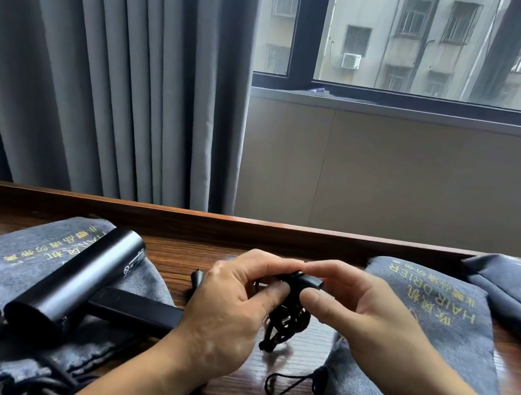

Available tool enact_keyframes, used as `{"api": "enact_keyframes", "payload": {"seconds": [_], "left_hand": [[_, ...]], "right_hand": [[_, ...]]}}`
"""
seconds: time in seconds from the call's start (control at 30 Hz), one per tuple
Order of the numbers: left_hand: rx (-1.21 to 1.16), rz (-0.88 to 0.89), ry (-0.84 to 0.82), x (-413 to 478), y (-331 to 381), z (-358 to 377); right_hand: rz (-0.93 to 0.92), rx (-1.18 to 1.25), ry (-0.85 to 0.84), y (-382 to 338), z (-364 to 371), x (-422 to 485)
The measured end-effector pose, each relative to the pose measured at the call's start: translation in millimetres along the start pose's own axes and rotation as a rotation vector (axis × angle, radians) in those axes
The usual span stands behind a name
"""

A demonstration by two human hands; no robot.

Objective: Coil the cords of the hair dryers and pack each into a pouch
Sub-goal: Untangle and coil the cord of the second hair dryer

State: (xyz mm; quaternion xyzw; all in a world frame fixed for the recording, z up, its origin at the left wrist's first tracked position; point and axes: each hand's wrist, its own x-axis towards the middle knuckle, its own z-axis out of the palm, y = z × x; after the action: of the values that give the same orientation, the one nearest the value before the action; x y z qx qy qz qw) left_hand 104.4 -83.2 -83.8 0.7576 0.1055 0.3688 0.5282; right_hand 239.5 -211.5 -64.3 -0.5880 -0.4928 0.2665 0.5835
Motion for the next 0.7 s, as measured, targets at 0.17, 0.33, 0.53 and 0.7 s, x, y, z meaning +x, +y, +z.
{"api": "enact_keyframes", "payload": {"seconds": [0.17, 0.33, 0.53, 0.7], "left_hand": [[0.077, 0.117, 0.065, 0, -1, 2], [-0.04, 0.061, 0.092, 0, -4, 0], [-0.189, -0.07, -0.02, -2, 2, 1], [-0.214, -0.081, 0.03, 0, 8, -4]], "right_hand": [[0.012, 0.021, -0.072, 4, 3, 1], [-0.035, -0.009, -0.071, 5, 10, 2], [-0.062, 0.006, -0.023, 7, 6, 3], [-0.092, 0.046, 0.021, 6, 10, 4]]}}
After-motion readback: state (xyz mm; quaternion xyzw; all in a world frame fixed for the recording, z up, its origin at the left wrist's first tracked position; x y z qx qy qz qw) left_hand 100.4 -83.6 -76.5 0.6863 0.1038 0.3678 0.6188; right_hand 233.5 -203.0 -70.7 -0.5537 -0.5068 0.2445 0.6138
